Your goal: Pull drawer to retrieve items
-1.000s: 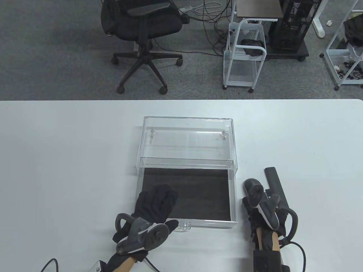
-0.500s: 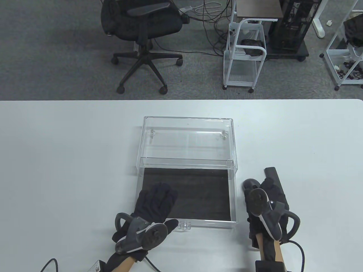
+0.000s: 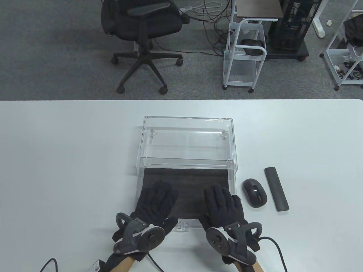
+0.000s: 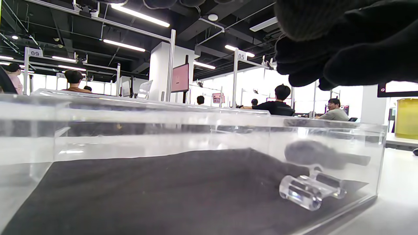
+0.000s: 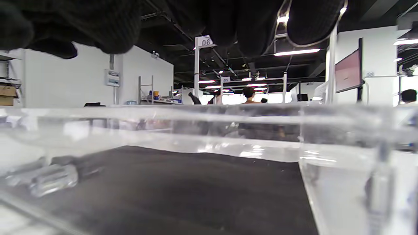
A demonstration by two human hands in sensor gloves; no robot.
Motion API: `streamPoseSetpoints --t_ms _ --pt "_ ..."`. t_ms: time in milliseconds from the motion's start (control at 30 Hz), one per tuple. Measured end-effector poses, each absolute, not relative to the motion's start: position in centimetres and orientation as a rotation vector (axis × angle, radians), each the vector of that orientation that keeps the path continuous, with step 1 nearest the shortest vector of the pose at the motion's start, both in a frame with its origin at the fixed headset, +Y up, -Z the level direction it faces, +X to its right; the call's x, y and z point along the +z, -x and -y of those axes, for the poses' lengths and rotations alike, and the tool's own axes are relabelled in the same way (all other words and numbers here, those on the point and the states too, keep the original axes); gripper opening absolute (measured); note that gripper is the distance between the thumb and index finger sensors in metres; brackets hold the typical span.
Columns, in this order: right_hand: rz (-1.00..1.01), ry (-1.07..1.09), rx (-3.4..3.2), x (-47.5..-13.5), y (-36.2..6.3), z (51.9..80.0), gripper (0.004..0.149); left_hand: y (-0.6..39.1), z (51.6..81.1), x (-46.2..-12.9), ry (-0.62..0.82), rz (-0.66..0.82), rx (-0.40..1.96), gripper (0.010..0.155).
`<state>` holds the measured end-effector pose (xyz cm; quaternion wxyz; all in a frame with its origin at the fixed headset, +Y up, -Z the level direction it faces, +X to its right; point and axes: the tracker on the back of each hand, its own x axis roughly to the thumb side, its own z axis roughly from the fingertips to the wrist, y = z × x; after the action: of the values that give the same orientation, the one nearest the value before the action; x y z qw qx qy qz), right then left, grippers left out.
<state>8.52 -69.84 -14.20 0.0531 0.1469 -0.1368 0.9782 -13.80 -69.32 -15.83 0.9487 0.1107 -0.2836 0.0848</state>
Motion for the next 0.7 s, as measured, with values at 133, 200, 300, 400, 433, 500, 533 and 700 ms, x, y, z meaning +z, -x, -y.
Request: streamPoseSetpoints --t_ms 133,200,300,400,433,500,533,700 --pt "0.36 -0.469 2.97 -14.41 -8.5 70.22 0.088 13.81 69.32 -15.8 -0.237 0.582 0.18 0.088" --pt "0.33 -0.47 2.958 -14.49 -8.6 70.3 0.088 13.8 69.32 -15.77 -0.243 0.582 0.183 0.087" --pt "0.326 -0.469 2.948 -14.55 -8.69 70.36 0.089 13.77 69.31 -15.72 -0.25 0.584 0.184 0.087" --pt "0.312 -0.465 2.942 -14.6 -8.77 70.44 0.089 13.74 69.31 -15.69 -0.255 0.584 0.184 0.087" --pt "0.309 -0.466 2.94 -14.61 -8.79 70.45 0.088 13.75 69.31 -15.69 -0.257 0.584 0.184 0.087" --pt "0.295 -0.468 2.935 -14.65 -8.83 70.46 0.088 13.76 69.31 -15.68 -0.258 0.583 0.188 0.087" --pt "0.291 -0.465 2.933 -14.65 -8.83 70.46 0.088 13.77 69.32 -15.66 -0.261 0.581 0.19 0.087" --pt "0.28 -0.46 2.924 -14.71 -8.92 70.5 0.088 13.7 69.33 -15.58 -0.263 0.583 0.193 0.088"
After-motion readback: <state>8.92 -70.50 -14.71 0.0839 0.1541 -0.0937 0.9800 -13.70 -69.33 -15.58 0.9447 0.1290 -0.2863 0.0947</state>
